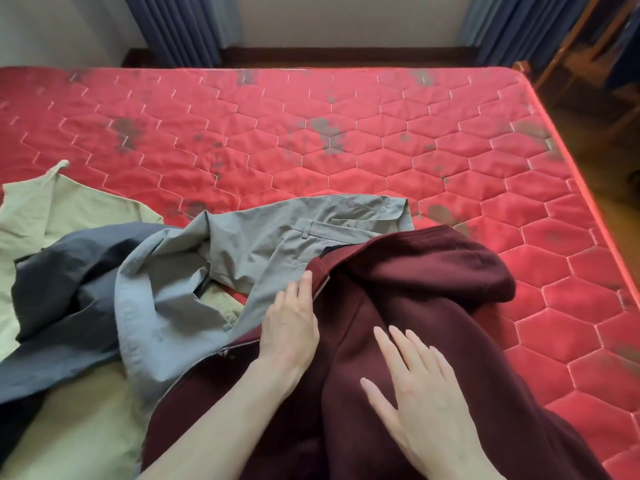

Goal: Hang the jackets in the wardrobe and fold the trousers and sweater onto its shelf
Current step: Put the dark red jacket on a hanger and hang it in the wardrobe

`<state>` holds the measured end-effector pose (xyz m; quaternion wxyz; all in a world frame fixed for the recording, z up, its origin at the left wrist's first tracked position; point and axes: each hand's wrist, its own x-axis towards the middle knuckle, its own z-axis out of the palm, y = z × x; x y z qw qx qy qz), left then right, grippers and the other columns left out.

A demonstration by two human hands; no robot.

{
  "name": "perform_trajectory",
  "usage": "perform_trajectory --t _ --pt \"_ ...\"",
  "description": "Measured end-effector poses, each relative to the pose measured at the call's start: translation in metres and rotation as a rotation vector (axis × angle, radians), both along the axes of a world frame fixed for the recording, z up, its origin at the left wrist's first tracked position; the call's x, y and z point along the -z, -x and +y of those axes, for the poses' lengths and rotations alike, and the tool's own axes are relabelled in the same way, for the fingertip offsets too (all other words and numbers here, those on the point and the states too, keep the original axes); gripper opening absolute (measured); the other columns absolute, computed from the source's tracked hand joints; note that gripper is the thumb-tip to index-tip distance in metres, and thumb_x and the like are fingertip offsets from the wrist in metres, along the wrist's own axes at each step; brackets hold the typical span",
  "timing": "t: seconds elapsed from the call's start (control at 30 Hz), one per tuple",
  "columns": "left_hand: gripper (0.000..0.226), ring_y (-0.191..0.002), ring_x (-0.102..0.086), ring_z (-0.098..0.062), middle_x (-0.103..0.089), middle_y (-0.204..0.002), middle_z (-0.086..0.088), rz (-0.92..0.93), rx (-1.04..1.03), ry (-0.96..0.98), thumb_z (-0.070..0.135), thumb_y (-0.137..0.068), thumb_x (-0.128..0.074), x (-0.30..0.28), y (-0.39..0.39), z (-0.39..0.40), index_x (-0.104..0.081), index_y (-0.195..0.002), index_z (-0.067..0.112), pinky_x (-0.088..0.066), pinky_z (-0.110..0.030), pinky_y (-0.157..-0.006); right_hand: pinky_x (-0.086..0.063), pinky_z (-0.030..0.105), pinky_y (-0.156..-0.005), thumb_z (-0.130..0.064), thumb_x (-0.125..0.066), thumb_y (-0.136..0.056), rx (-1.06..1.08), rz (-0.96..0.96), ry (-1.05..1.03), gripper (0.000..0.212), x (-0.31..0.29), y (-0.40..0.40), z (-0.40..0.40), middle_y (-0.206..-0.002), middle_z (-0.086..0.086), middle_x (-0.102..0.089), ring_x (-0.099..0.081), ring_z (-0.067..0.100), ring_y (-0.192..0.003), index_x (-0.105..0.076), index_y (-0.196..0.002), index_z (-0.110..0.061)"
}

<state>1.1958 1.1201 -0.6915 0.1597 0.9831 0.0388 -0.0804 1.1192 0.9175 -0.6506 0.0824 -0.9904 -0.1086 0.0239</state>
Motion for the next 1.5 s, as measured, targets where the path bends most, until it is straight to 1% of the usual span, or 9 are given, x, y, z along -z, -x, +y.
perform_trajectory --t 0.1,0.2,0.47,0.67,0.9,0.97,1.13,1.37,1.5 --pt "0.046 -0.111 -0.058 -0.024 -0.054 -0.124 0.0 0.031 0.015 0.03 0.013 -0.098 -0.048 -0.005 0.01 -0.007 -0.046 -0.143 0.019 -0.049 -0.04 -0.089 -0.052 0.047 -0.108 -0.05 -0.077 -0.089 0.046 0.119 -0.099 0.069 -0.002 0.005 0.005 -0.145 0.003 -0.063 -0.06 0.027 -0.135 -0.06 -0.146 -0.016" --pt "0.035 -0.097 -0.059 -0.026 -0.056 -0.107 0.0 0.021 0.029 0.111 0.016 -0.092 -0.052 -0.017 0.026 -0.017 -0.053 -0.127 0.018 -0.048 -0.039 -0.08 -0.032 0.03 -0.12 -0.058 -0.058 -0.098 0.267 0.388 -0.424 0.071 -0.009 0.007 0.012 -0.156 -0.016 -0.044 -0.038 0.008 -0.148 -0.035 -0.161 -0.034" --pt "0.027 -0.092 -0.055 -0.021 -0.051 -0.099 0.007 0.04 0.189 0.395 0.023 -0.084 -0.045 -0.059 0.107 -0.059 -0.052 -0.11 0.022 -0.047 -0.038 -0.079 -0.053 0.023 -0.084 -0.032 -0.073 -0.096 0.777 0.627 -1.151 0.037 -0.026 -0.003 0.021 -0.104 0.003 -0.077 -0.072 0.005 -0.091 -0.051 -0.126 -0.03" --pt "0.022 -0.079 -0.057 -0.007 -0.056 -0.09 0.016 0.038 0.241 0.632 0.029 -0.087 -0.052 -0.098 0.139 -0.071 -0.057 -0.109 0.03 -0.047 -0.024 -0.073 -0.053 0.017 -0.06 -0.004 -0.073 -0.092 0.764 0.416 -1.15 0.008 -0.052 0.011 0.006 -0.08 -0.005 -0.079 -0.074 0.01 -0.074 -0.073 -0.095 -0.012" --pt "0.02 -0.06 -0.057 -0.01 -0.058 -0.065 0.012 -0.287 -0.004 0.644 0.041 -0.102 -0.048 -0.151 0.121 -0.052 -0.052 -0.088 0.029 -0.049 -0.032 -0.062 -0.059 0.024 -0.078 0.006 -0.067 -0.092 0.648 0.361 -1.333 0.028 -0.118 0.02 -0.006 -0.099 -0.002 -0.082 -0.077 0.012 -0.095 -0.077 -0.107 -0.015" --pt "0.004 -0.072 -0.06 -0.002 -0.061 -0.077 0.02 -0.318 -0.068 0.605 0.035 -0.101 -0.051 -0.166 0.111 -0.05 -0.055 -0.1 0.036 -0.049 -0.023 -0.07 -0.06 0.026 -0.078 0.011 -0.066 -0.089 0.64 0.372 -1.368 0.03 -0.145 0.021 -0.017 -0.099 0.005 -0.082 -0.078 0.02 -0.098 -0.079 -0.103 -0.012" --pt "0.054 -0.12 -0.051 -0.006 -0.054 -0.13 0.014 -0.155 0.324 0.426 0.015 -0.086 -0.051 -0.22 0.093 -0.046 -0.056 -0.138 0.03 -0.043 -0.025 -0.105 -0.046 0.059 -0.11 0.016 -0.064 -0.086 0.544 0.498 -1.344 0.034 -0.228 0.022 -0.051 -0.103 0.022 -0.079 -0.07 0.044 -0.113 -0.085 -0.096 -0.009" --pt "0.07 -0.128 -0.054 -0.023 -0.062 -0.138 -0.006 0.119 0.573 0.387 0.025 -0.082 -0.064 -0.327 0.115 -0.074 -0.049 -0.15 0.017 -0.041 -0.035 -0.111 -0.058 0.035 -0.079 0.004 -0.067 -0.081 0.45 0.511 -1.38 0.025 -0.37 0.045 -0.087 -0.104 0.026 -0.077 -0.074 0.03 -0.092 -0.079 -0.102 0.003" --pt "0.039 -0.108 -0.064 -0.024 -0.07 -0.112 -0.003 0.059 0.419 0.618 0.016 -0.081 -0.049 -0.379 0.138 -0.092 -0.065 -0.116 0.018 -0.049 -0.043 -0.097 -0.062 0.03 -0.073 -0.007 -0.069 -0.073 0.458 0.503 -1.452 0.031 -0.432 0.068 -0.108 -0.106 0.028 -0.076 -0.076 0.031 -0.09 -0.079 -0.1 0.003"
